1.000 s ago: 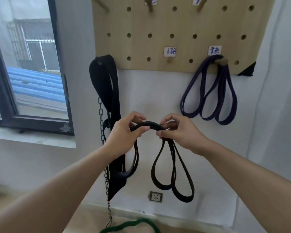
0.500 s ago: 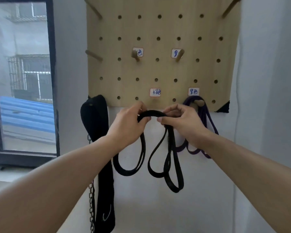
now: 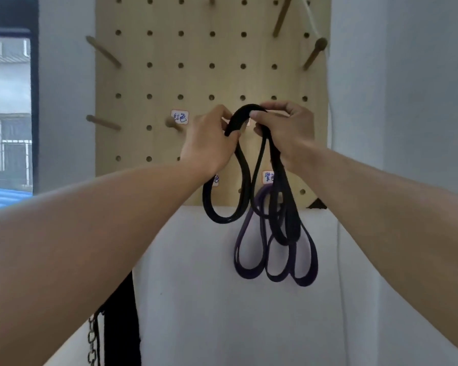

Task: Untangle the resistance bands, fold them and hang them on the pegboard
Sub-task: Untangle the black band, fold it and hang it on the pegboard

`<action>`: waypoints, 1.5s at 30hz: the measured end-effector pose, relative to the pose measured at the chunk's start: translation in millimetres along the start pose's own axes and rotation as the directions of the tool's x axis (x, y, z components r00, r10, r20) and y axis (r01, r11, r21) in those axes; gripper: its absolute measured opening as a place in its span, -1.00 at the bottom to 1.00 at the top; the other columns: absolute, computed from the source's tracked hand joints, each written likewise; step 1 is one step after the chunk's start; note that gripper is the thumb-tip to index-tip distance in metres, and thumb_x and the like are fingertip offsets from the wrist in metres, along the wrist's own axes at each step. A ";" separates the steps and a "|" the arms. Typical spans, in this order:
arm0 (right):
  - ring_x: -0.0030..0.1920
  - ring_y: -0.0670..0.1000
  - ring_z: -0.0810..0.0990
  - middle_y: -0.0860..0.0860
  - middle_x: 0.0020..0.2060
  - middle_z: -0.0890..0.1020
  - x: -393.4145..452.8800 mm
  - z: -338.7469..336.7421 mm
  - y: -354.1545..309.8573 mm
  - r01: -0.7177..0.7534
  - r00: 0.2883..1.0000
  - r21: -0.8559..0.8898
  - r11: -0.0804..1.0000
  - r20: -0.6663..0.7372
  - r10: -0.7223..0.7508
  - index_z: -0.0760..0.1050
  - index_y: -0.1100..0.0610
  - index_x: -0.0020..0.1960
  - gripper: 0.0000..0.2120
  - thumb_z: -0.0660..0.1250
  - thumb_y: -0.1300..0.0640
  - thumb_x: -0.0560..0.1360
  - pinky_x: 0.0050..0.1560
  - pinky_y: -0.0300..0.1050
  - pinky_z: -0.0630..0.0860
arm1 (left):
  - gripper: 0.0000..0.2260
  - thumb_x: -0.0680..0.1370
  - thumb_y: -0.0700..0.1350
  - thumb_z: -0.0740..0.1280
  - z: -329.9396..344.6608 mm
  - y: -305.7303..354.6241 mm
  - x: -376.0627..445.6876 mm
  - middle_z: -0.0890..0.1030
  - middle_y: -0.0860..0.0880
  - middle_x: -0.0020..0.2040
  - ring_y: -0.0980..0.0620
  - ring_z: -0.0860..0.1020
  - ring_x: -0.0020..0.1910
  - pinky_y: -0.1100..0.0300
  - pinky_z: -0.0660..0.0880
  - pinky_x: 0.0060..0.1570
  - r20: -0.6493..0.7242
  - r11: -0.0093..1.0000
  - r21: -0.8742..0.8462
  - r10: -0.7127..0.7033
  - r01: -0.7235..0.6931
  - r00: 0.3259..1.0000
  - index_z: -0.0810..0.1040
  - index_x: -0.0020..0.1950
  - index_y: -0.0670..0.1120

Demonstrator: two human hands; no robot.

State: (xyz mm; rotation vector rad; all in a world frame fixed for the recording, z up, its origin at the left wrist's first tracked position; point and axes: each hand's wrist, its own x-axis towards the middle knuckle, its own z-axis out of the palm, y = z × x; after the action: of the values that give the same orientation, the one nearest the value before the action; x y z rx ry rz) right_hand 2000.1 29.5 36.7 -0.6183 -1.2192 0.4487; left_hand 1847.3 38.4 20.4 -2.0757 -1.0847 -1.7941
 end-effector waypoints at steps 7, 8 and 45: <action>-0.25 0.01 0.71 0.19 -0.10 0.73 38.1 21.0 16.9 0.001 0.999 0.137 0.991 -0.052 0.006 0.64 0.21 -0.01 -0.81 0.56 0.36 0.44 -0.15 -0.18 0.69 | -0.86 0.60 -0.18 0.35 16.3 -5.1 33.6 0.60 -0.01 -0.12 0.09 0.58 -0.18 0.25 0.54 -0.20 -0.068 0.996 -0.028 -0.086 0.085 0.994 0.59 0.15 -0.09; -0.26 0.01 0.70 0.18 -0.10 0.73 41.0 24.8 16.7 0.004 0.998 0.143 0.990 -0.061 0.005 0.63 0.21 -0.01 -0.81 0.56 0.36 0.44 -0.16 -0.19 0.69 | -0.86 0.61 -0.18 0.35 16.7 -6.1 36.5 0.60 0.00 -0.11 0.05 0.59 -0.15 0.20 0.56 -0.17 -0.092 0.996 -0.033 -0.089 0.086 0.992 0.59 0.16 -0.10; 0.20 -0.01 0.67 0.00 0.20 0.72 50.8 27.5 65.0 0.043 0.990 -0.361 0.932 -0.109 -0.088 0.68 0.01 0.29 -0.74 0.42 0.09 0.60 0.20 -0.21 0.59 | -0.79 0.56 -0.01 0.40 22.7 -15.9 57.6 0.73 -0.15 -0.13 -0.11 0.74 -0.16 -0.04 0.69 -0.02 0.238 0.899 -0.050 -0.412 0.435 0.880 0.63 -0.01 -0.16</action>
State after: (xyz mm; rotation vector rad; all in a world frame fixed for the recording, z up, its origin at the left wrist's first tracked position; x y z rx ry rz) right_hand 1989.0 115.7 36.8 -0.9002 -1.2074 0.1264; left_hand 1854.9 85.8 62.7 -2.2776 -1.6556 -1.8601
